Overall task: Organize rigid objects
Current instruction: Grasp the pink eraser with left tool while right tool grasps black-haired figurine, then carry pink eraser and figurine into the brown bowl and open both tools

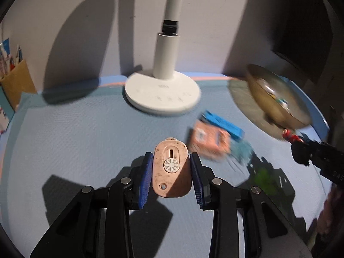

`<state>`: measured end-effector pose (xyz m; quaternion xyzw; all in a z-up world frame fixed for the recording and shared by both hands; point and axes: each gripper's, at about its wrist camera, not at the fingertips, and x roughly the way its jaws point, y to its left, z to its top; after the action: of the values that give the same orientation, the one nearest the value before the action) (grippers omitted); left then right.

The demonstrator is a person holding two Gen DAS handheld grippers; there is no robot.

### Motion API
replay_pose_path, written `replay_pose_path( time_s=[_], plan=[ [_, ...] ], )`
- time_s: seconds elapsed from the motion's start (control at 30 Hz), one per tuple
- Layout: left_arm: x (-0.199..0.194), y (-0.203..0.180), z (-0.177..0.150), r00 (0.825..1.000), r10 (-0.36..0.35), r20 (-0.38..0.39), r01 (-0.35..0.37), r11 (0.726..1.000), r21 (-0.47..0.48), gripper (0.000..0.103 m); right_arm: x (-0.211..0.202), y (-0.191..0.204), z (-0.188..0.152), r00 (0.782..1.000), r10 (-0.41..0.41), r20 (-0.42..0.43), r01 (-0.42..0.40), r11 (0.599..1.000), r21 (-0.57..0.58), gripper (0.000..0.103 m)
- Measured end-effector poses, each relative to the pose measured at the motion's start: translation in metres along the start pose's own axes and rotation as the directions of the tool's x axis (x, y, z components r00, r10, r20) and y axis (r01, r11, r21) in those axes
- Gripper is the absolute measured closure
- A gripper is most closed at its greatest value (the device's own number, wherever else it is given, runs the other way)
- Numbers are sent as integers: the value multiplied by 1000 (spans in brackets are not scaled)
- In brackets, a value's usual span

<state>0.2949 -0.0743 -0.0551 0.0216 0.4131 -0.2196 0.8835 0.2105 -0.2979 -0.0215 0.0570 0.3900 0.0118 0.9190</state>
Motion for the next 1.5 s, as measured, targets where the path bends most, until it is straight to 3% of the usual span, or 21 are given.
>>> replay_pose_path(
  time_s=[0.17,0.3,0.37,0.47,0.53,0.57,0.77,0.83,0.87,0.9,0.97,1.03,1.1,1.2,1.3,1.4,1.5],
  plan=[
    [-9,-18,-39,999,5,-52,-2,999,42,72,-4,1,-43,996,-55,-77,48,994,-96,72],
    [-2,-28,-59,995,9,-97,-6,999,37,71,6,9,-69,989,-28,-143,9,991,-133,71],
    [0,-30,-67,993,31,-116,-27,999,41,69,5,8,-75,989,4,-151,-20,994,-106,63],
    [-8,-33,-75,994,25,-103,-20,999,47,51,0,0,-82,989,47,-141,-54,998,-43,47],
    [-9,-33,-79,994,39,-106,-33,998,50,30,-2,-6,-87,987,71,-141,-72,997,-1,47],
    [-10,-33,-80,994,50,-101,-45,998,49,30,-2,-7,-87,987,77,-141,-76,997,12,47],
    [-3,-34,-77,992,80,-102,-76,996,47,31,5,-1,-78,987,66,-148,-57,996,63,47],
    [-2,-36,-76,990,100,-99,-94,994,59,49,7,7,-78,990,20,-142,-14,999,44,48],
    [-1,-38,-75,989,118,-91,-112,991,75,56,6,10,-79,991,0,-133,4,1000,27,63],
    [-2,-39,-74,989,118,-85,-111,990,87,70,6,13,-79,991,-13,-130,14,1000,8,66],
    [-4,-42,-73,992,98,-83,-91,992,87,72,4,20,-81,993,-21,-118,16,999,-41,69],
    [-7,-45,-69,995,69,-71,-63,995,83,72,-2,20,-82,992,60,-109,-63,998,-25,69],
    [-14,-53,-59,998,51,-45,-47,995,89,72,-12,13,-75,991,101,-87,-101,995,4,69],
    [-29,-71,-29,1000,15,22,-17,993,119,72,-41,-5,-51,995,99,-8,-98,995,31,69],
    [-44,-95,13,994,-40,100,25,988,154,72,-80,-32,-15,994,17,105,-23,998,53,69],
    [-49,-124,63,981,-118,154,91,981,170,72,-112,-70,27,975,-114,190,93,989,116,69],
    [-37,-152,106,967,-185,173,154,972,177,72,-121,-100,58,952,-235,197,199,962,189,69]
  ],
)
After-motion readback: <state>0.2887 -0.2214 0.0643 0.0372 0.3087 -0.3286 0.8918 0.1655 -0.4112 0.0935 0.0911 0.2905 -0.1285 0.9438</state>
